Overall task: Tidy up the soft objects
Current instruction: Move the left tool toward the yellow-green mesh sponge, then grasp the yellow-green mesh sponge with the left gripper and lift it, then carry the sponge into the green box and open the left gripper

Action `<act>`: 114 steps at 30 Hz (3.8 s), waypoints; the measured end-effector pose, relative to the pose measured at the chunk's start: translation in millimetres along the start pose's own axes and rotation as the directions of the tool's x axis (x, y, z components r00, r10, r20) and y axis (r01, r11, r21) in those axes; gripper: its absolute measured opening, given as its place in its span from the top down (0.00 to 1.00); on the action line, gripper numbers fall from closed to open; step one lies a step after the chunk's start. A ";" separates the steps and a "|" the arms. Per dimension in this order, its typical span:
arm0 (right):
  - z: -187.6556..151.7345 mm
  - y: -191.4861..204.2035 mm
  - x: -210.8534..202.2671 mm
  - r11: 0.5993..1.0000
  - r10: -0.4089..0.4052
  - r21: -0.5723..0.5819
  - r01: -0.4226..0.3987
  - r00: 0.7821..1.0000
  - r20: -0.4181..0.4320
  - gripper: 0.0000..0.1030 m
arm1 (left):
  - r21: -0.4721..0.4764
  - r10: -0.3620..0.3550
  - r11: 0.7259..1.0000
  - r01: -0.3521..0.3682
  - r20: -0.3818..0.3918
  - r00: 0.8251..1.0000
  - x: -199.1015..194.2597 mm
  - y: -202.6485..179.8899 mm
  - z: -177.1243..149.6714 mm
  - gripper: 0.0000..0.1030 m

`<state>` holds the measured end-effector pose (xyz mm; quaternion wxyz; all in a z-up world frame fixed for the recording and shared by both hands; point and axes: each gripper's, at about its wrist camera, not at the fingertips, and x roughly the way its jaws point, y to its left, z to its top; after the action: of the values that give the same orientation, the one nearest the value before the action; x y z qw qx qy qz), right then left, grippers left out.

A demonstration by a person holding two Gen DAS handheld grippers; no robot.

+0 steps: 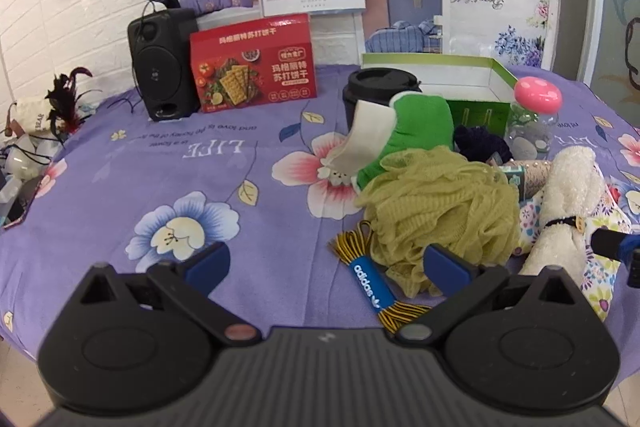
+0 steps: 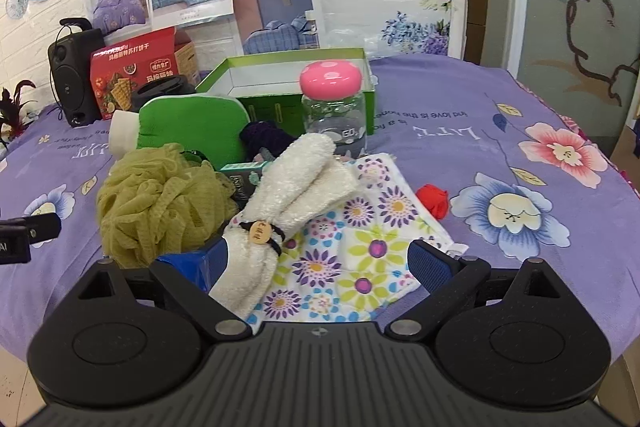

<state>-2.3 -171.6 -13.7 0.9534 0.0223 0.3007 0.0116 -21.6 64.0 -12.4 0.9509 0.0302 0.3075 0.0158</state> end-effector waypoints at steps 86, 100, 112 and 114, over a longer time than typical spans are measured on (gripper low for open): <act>199.8 1.1 122.6 0.893 0.388 -0.319 -0.316 0.901 0.194 0.37 | -0.118 -0.283 0.950 0.288 0.059 0.957 169.6 -34.9 272.9 0.26; 172.7 -18.6 60.1 0.965 0.253 -0.133 -0.227 0.939 0.234 0.36 | -0.017 -0.254 0.967 0.256 0.066 0.965 95.2 -51.6 220.5 0.24; 39.5 -53.1 3.3 0.992 0.101 0.060 -0.109 0.986 0.132 0.36 | 0.075 -0.350 0.929 0.363 -0.147 0.925 65.7 -58.6 70.7 0.24; 14.1 -54.5 2.3 0.990 0.087 0.105 -0.098 0.991 0.099 0.36 | 0.078 -0.381 0.913 0.400 -0.188 0.905 61.9 -61.0 47.3 0.24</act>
<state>8.2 -226.5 -6.2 0.9623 0.0890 0.2540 0.0384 56.9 3.9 -14.4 0.9019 0.0211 0.3873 -0.1903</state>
